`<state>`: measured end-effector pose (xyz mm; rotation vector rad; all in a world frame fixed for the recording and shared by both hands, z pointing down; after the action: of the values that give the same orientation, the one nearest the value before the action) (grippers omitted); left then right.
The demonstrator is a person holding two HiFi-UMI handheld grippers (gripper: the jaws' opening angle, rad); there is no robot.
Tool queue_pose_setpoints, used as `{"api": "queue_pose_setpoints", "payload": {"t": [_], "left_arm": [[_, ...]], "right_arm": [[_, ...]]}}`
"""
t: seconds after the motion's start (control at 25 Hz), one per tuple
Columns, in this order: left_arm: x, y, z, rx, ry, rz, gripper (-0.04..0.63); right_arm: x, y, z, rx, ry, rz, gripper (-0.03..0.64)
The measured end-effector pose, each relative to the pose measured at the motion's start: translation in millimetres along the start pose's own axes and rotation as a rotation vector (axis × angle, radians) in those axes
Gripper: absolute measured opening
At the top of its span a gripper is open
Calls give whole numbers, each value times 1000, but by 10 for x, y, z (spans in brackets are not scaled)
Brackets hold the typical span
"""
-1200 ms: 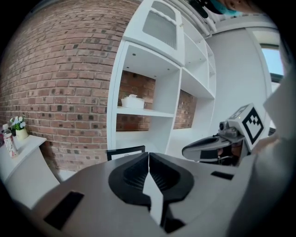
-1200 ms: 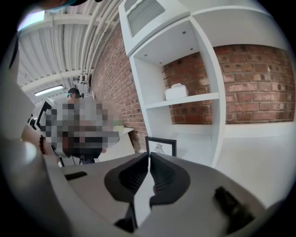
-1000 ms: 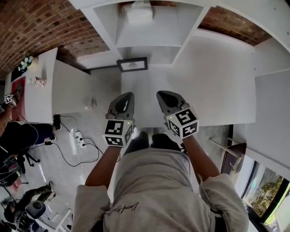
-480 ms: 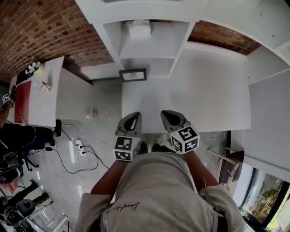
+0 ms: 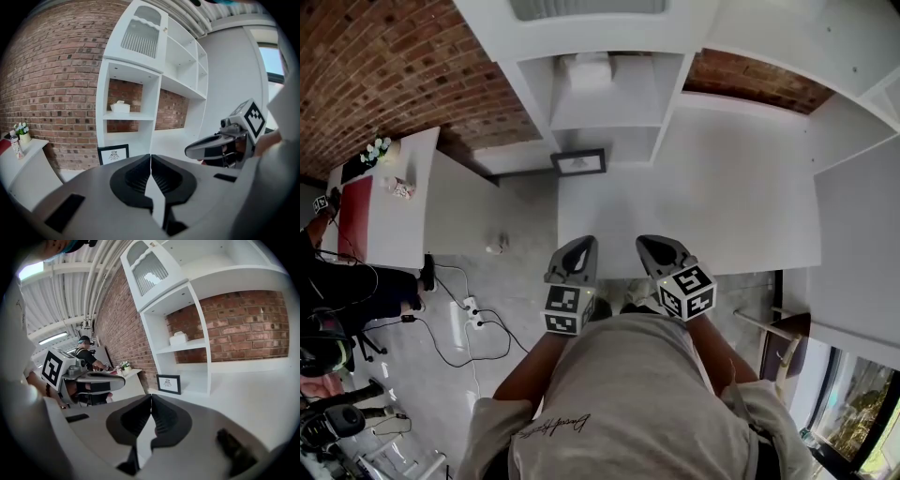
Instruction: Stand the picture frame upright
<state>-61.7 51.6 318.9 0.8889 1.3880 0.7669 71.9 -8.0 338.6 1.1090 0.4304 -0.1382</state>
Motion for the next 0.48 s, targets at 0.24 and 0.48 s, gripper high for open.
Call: {"api": "queue_pose_setpoints", "payload": {"t": [0.24, 0.48], "left_arm": [[1, -21, -50, -3, 1, 3, 18], [-25, -59, -132, 2, -4, 24, 18]], "right_arm": [[-92, -80, -10, 13, 0, 7, 28], [-97, -129, -20, 19, 3, 12, 28]]}}
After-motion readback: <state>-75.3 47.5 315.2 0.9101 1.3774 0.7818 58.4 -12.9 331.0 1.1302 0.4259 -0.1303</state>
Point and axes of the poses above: the fingertips, and each gripper's own axes: x backward along the fingers, z to its right, y out of its underside, the point moved 5 cm from there along x, backward along the fingers, and after that the axes turned 12 degrees about -y, right-handed, at the moved point
